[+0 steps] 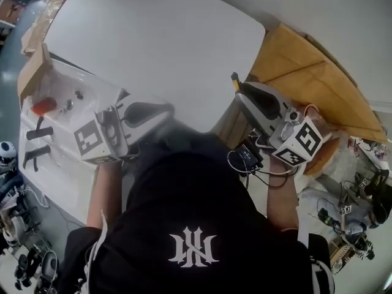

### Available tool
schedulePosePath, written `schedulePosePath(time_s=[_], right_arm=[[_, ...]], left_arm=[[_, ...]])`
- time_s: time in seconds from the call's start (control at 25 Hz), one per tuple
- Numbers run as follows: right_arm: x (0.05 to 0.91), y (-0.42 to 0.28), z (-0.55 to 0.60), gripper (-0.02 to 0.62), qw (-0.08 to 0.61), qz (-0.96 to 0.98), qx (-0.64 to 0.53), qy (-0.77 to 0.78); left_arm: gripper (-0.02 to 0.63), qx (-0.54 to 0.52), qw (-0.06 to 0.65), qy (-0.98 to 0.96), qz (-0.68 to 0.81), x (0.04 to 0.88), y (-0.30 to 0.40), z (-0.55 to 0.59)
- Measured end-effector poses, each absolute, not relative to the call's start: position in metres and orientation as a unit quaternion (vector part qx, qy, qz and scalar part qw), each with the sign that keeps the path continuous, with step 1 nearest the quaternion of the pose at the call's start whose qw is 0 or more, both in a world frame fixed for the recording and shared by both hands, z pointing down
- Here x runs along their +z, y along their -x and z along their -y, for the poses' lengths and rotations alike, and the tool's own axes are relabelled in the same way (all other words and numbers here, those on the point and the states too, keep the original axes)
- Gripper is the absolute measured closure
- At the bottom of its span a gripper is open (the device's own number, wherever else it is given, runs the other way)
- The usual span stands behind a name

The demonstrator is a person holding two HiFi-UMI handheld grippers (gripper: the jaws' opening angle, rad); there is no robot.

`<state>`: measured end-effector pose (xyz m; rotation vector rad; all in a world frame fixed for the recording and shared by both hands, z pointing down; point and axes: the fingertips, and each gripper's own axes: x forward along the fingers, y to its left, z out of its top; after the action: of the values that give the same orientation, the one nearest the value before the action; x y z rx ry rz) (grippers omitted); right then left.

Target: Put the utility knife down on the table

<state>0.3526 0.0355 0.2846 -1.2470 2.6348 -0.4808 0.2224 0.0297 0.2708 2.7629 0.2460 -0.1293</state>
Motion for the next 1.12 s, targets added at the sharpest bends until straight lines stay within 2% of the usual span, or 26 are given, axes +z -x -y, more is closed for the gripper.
schedulePosePath(time_s=[0.32,0.72,1.12], right_arm=[[0.297,-0.326,0.052,0.541,0.062,-0.926,-0.117,0.353],[0.309,-0.244,0.210,0.541,0.044,-0.936,-0.129,0.325],[0.443,-0.154,0.408,0.541,-0.050,-0.922,-0.184,0.336]], left_arm=[[0.600,-0.027,0.153,-0.988,-0.012,0.285,-0.192,0.012],[0.600,-0.022,0.182,-0.983,0.030,0.343,-0.135,0.144],[0.600,-0.045,0.189,-0.976,0.100,0.439,-0.063,0.336]])
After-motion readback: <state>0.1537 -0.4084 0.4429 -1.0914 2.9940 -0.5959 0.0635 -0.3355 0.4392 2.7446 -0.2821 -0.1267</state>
